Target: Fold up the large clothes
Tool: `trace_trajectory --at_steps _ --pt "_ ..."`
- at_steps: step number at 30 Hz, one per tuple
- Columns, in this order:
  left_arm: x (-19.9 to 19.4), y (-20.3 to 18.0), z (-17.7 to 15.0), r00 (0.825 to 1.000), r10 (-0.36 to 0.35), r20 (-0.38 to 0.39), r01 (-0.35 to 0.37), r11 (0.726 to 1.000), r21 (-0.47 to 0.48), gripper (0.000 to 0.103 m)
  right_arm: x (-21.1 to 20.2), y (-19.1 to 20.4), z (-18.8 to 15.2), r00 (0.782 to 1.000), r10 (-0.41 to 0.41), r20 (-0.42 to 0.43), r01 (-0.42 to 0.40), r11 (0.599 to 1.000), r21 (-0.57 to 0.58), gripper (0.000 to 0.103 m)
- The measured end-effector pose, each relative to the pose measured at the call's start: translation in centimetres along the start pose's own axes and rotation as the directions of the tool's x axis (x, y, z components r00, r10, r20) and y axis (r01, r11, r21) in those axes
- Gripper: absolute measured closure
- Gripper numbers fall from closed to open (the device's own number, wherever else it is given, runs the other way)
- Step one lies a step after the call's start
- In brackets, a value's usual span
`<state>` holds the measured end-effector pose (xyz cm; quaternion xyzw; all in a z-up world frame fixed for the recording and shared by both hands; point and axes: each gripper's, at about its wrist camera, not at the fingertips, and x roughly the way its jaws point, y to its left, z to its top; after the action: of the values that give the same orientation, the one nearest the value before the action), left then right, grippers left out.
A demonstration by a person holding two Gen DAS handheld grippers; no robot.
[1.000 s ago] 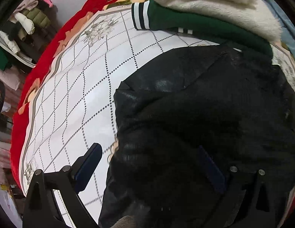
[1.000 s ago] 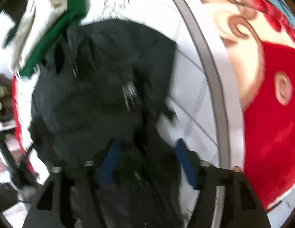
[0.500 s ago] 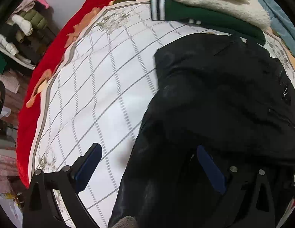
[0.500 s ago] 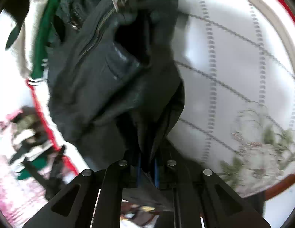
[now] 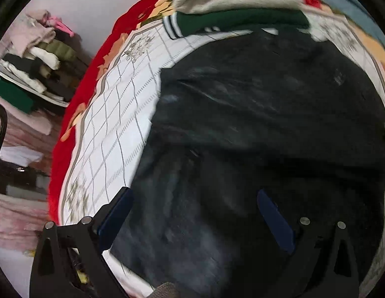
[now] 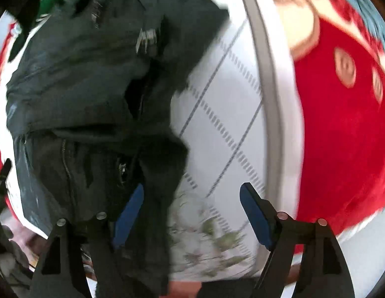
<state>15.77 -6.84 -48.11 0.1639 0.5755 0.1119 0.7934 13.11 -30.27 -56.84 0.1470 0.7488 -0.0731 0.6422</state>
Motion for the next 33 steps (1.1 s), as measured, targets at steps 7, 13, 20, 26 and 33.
trace_trajectory --at_steps 7,13,20,26,33 --pt "-6.2 -11.5 -6.9 0.982 0.179 -0.054 -0.173 0.978 0.113 0.0 -3.3 -7.6 0.0 0.992 -0.072 0.105 0.088 0.983 -0.163 0.021" --pt "-8.0 -20.4 -12.3 0.972 0.222 -0.071 -0.195 0.942 0.273 0.0 -3.9 -16.8 1.1 0.991 -0.092 0.096 0.103 0.987 -0.124 0.021" --pt "-3.4 -23.1 -12.3 0.952 0.262 -0.159 -0.213 0.939 0.268 0.0 -0.4 -19.6 -0.2 0.998 -0.068 0.016 0.07 0.993 -0.092 0.021" --pt "-1.4 -20.8 -8.8 0.95 0.28 -0.139 -0.256 0.952 0.169 0.002 1.4 -17.4 0.7 1.0 -0.01 0.026 0.012 0.994 -0.107 0.021" --pt "-1.4 -17.5 -7.5 0.981 0.135 -0.139 -0.128 0.99 0.058 0.076 2.2 -13.0 4.2 0.943 0.319 0.098 -0.31 0.945 -0.099 0.021"
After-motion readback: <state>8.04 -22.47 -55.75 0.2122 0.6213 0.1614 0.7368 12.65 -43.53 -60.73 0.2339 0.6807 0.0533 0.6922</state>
